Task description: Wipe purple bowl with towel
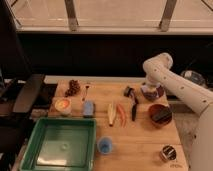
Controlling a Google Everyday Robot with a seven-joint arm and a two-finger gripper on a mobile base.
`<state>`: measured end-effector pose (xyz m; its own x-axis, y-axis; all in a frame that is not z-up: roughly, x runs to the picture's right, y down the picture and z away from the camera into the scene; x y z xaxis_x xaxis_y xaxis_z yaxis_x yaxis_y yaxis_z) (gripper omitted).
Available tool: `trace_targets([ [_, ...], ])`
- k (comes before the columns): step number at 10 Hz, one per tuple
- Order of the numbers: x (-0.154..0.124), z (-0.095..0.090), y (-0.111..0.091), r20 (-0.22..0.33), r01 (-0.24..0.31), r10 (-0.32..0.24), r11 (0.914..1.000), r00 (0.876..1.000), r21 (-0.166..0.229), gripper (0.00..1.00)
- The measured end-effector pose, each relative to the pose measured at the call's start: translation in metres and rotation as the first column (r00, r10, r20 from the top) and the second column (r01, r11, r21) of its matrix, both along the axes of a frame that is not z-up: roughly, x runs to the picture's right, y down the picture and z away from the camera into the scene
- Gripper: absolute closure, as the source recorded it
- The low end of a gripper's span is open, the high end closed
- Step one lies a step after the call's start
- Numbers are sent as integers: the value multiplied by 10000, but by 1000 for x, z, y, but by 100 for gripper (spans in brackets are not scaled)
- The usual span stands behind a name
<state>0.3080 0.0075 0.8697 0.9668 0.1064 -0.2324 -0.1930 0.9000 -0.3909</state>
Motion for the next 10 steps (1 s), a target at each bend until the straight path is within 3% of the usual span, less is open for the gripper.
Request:
trace_targets([
  [2, 22, 6, -10, -372, 87, -85, 9999, 9993, 53, 100],
  [5, 17, 21, -29, -108, 272, -268, 9990, 9996, 363, 100],
  [8, -32, 26, -27, 681, 298, -321, 9989, 9972, 355, 100],
  [10, -53, 18, -17, 759, 268, -286, 9993, 9967, 244, 100],
])
